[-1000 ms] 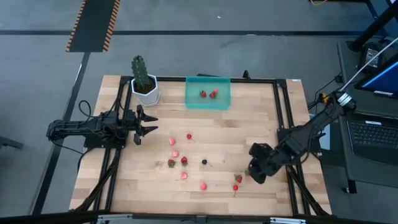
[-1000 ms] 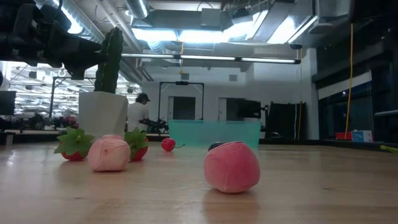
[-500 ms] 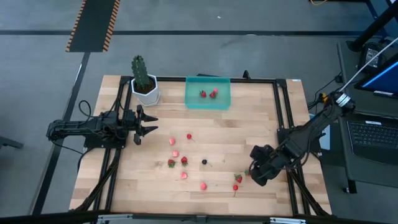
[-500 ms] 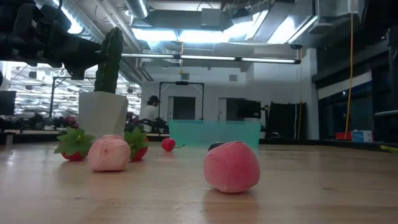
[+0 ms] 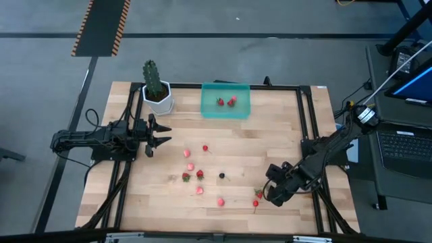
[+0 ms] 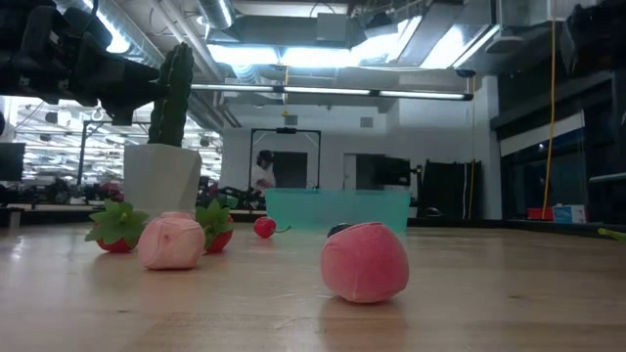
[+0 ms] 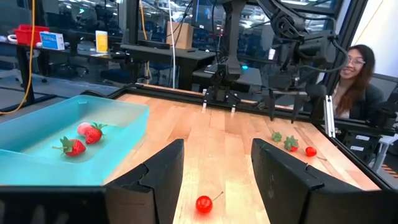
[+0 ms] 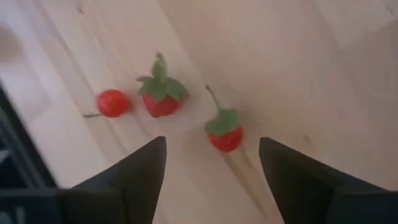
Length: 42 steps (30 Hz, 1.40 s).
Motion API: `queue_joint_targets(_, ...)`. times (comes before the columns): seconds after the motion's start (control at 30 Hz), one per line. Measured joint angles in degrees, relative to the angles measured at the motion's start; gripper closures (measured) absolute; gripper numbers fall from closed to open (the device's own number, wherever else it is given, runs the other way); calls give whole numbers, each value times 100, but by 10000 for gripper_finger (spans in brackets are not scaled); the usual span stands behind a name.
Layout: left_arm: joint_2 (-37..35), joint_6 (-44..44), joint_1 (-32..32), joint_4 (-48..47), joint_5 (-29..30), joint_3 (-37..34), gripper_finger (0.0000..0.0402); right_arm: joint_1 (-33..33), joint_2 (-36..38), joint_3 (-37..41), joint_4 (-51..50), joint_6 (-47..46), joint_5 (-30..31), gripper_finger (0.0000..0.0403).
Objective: Pick and placing Produce into tupperware
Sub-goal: Put the strawberry into the container
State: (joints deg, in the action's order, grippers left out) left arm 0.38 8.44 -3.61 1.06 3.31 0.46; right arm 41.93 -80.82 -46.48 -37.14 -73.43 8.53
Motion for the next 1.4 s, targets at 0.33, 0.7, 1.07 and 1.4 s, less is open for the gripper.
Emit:
queue_joint_targets(0.33, 0, 14, 0, 1, 1, 0, 221, -2, -591, -2, 128, 0, -48, 147)
queue_joint_targets(0.7, 0, 25, 1, 2, 2, 0, 221, -1, -1230, -8, 330, -7, -107, 147)
queue_joint_targets(1.07, 0, 40, -1, 1, 1, 1, 221, 0, -1347, -76, 268, -155, -28, 162)
queue_joint_targets(1.4, 0, 42, -1, 2, 0, -1, 221, -4, -1357, -92, 171, -395, -25, 268)
